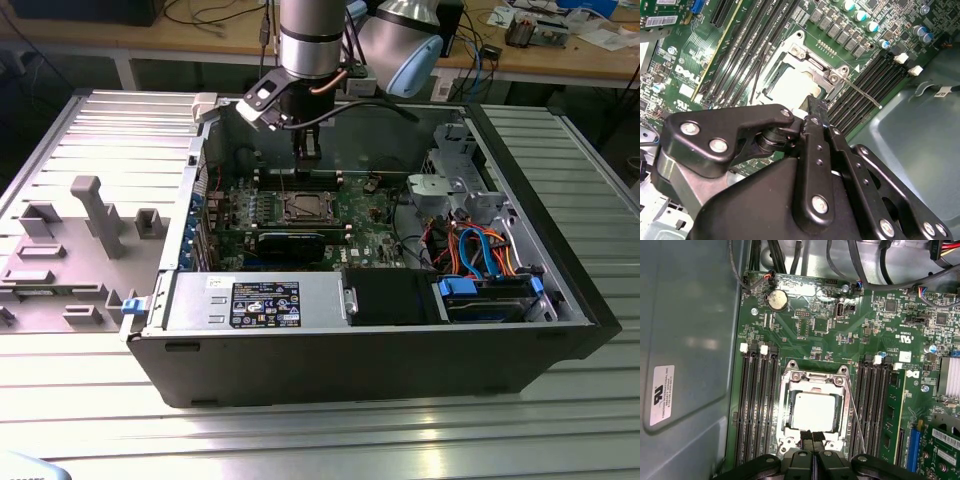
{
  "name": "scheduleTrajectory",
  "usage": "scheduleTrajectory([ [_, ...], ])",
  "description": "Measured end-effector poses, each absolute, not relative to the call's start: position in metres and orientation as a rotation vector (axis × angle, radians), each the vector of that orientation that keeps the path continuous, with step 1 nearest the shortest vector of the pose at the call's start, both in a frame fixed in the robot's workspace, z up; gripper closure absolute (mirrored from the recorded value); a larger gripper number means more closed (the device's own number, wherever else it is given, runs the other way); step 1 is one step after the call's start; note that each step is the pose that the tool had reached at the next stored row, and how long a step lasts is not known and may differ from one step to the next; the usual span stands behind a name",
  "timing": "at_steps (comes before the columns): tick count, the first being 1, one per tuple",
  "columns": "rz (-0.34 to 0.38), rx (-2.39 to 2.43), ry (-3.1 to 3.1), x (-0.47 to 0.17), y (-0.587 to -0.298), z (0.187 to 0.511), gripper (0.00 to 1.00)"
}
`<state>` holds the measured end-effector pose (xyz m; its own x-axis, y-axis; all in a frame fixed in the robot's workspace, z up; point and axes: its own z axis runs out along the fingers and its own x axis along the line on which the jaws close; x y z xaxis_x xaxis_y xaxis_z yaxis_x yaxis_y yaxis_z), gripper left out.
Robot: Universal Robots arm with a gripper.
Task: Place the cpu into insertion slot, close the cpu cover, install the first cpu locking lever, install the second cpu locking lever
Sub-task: 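Install the first cpu locking lever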
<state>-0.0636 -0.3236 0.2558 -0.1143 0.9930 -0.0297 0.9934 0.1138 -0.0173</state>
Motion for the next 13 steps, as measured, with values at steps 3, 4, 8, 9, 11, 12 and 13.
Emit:
scheduleTrajectory([
  [3,-0.051,2.078,2.342,-0.0636,-0.3236,0.2558,0.89],
  [4,-0.051,2.076,2.343,-0.0636,-0.3236,0.2558,0.89],
  [8,-0.051,2.068,2.350,-0.0636,-0.3236,0.2558,0.89],
  [9,-0.051,2.066,2.352,-0.0636,-0.3236,0.2558,0.89],
  [11,-0.051,2.060,2.357,-0.0636,-0.3236,0.2558,0.89],
  [12,-0.051,2.057,2.360,-0.0636,-0.3236,0.2558,0.89],
  [13,-0.051,2.051,2.365,-0.0636,-0.3236,0.2558,0.89],
])
